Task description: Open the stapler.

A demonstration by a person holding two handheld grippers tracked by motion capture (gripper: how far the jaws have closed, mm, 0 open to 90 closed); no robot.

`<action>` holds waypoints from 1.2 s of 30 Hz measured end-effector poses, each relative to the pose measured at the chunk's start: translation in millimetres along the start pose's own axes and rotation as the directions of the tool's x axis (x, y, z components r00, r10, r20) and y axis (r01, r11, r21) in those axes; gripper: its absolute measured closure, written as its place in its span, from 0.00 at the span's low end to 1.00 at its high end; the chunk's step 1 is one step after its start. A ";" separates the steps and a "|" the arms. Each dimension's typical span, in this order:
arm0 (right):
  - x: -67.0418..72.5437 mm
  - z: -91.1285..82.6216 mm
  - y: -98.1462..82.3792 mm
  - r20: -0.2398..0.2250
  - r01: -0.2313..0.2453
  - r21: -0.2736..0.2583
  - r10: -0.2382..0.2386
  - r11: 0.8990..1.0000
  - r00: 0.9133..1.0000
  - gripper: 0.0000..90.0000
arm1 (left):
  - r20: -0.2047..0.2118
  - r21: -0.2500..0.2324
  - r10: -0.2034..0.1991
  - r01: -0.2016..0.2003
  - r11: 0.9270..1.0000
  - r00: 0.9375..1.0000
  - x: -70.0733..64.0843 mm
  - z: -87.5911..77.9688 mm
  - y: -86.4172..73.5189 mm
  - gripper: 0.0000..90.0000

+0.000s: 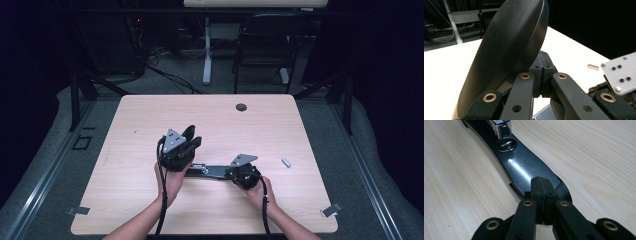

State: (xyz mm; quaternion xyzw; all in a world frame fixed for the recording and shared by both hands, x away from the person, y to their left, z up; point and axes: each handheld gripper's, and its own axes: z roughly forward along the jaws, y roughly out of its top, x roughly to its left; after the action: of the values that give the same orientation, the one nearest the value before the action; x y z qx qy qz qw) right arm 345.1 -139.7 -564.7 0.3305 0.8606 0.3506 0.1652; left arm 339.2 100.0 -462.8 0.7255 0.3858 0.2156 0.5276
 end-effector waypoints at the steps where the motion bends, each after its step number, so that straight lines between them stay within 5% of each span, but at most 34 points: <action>1: 0.0 0.0 0.0 0.000 0.000 0.000 0.000 1.000 1.000 1.00 | 0.000 0.000 0.000 0.000 1.000 1.000 0.0 0.0 0.0 1.00; 36: -1.5 0.3 -0.1 0.002 -0.001 0.010 0.001 1.000 1.000 1.00 | -0.075 -0.050 -0.052 0.048 0.998 0.996 38.4 -37.3 2.3 1.00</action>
State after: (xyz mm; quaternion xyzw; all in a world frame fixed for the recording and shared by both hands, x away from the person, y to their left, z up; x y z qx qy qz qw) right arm 346.2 -140.7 -564.9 0.3322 0.8619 0.3461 0.1641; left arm 336.5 152.3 -451.2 0.6940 0.4183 0.2390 0.5350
